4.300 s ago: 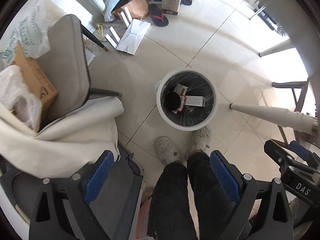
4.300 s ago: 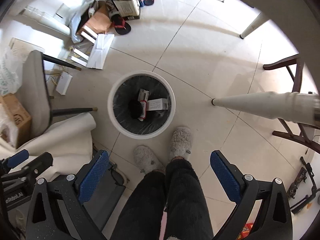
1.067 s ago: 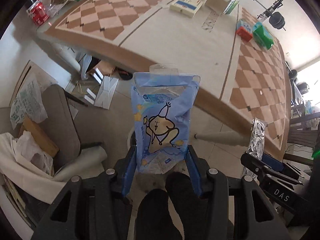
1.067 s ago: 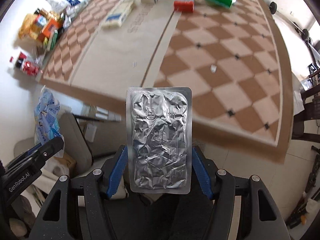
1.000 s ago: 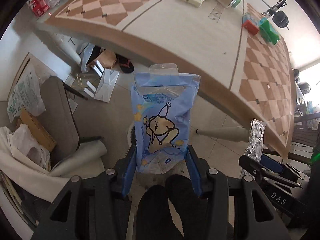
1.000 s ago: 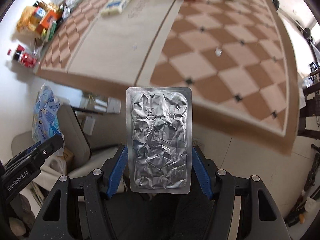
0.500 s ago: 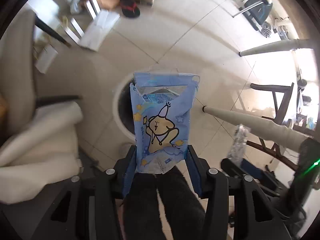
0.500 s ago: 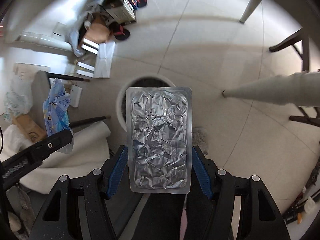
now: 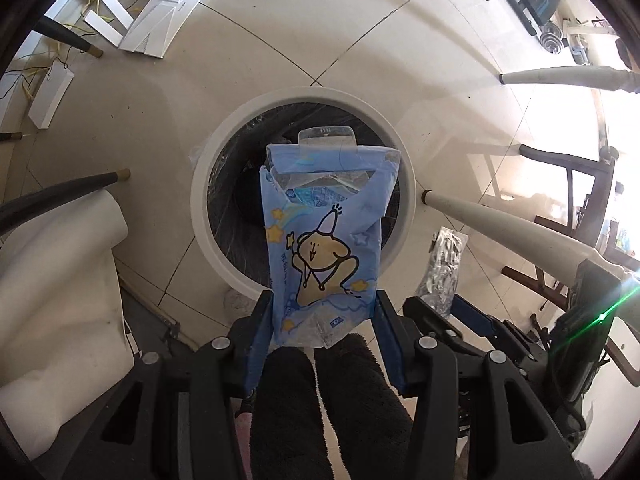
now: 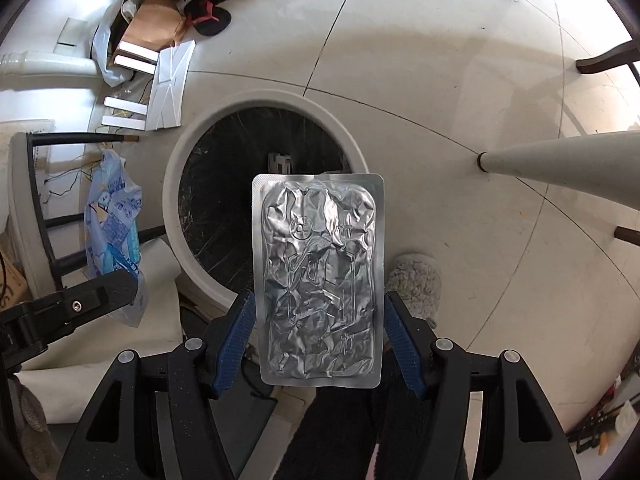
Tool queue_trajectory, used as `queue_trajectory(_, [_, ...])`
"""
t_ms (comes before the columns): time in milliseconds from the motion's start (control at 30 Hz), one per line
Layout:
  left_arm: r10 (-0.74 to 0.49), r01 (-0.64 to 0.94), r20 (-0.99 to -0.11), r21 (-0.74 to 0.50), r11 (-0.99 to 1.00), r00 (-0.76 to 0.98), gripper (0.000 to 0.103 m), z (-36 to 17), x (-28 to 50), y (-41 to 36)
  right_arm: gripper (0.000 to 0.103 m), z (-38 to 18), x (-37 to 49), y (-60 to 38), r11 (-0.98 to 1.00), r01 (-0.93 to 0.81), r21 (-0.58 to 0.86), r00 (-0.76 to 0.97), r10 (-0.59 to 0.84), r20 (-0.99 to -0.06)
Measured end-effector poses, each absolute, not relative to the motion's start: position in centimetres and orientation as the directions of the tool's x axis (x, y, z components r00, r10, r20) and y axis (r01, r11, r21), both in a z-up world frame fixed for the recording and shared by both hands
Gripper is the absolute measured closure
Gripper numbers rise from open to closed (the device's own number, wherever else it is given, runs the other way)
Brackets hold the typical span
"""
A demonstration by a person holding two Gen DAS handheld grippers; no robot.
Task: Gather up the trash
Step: 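Carry the blue bag and silver blister pack over the white bin, then open left tool to drop the blue bag while right tool drops the blister pack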
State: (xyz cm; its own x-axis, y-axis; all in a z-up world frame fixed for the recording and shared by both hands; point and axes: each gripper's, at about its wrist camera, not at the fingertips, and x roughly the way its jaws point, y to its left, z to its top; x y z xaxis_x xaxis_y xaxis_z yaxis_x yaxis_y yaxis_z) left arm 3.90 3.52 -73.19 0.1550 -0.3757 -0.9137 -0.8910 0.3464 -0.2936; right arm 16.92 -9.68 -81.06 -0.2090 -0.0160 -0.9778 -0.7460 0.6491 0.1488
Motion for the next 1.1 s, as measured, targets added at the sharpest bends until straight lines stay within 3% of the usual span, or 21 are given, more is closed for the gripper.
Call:
queue_trajectory(67, [-0.365, -0.895, -0.919, -0.28, 0.346, 0.147, 0.054, -73.1, 3.7, 3.7, 0.036, -81.4, 16.7, -9.4, 0.636, -0.756, 0.152, -0.209, -0.014, -0.978])
queue_trajectory(200, [-0.338, -0.896, -0.933, -0.252, 0.365, 0.124, 0.03, -72.7, 3.3, 4.0, 0.035, -81.5, 16.2, -9.1, 0.624, -0.765, 0.158, -0.218, -0.02, -0.976])
queue_trajectory(267, [-0.317, -0.896, -0.943, -0.227, 0.381, 0.104, 0.019, -72.4, 3.2, 4.1, 0.017, -81.3, 16.1, -8.9, 0.62, -0.769, 0.157, -0.219, -0.025, -0.975])
queue_trajectory(400, [-0.291, -0.9, -0.953, -0.194, 0.39, 0.08, 0.0, -72.1, 2.6, 4.3, 0.004, -81.4, 16.1, -8.6, 0.608, -0.783, 0.129, -0.201, -0.051, -0.978])
queue_trajectory(733, [-0.204, -0.91, -0.979, -0.106, 0.402, 0.024, 0.0, -70.3, 0.7, 4.2, 0.0, -79.8, 16.2, -8.8, 0.6, -0.797, 0.074, -0.142, -0.068, -0.987])
queue_trajectory(900, [-0.118, -0.899, -0.992, -0.009, 0.438, -0.047, 0.0, -68.4, 0.4, 3.5, 0.0, -77.6, 16.1, -8.9, 0.592, -0.804, 0.051, -0.114, -0.07, -0.991])
queue_trajectory(1100, [-0.092, -0.902, -0.994, 0.013, 0.432, -0.058, 0.0, -65.2, -0.7, 2.5, 0.0, -73.8, 15.6, -9.0, 0.572, -0.82, 0.04, -0.093, -0.063, -0.994])
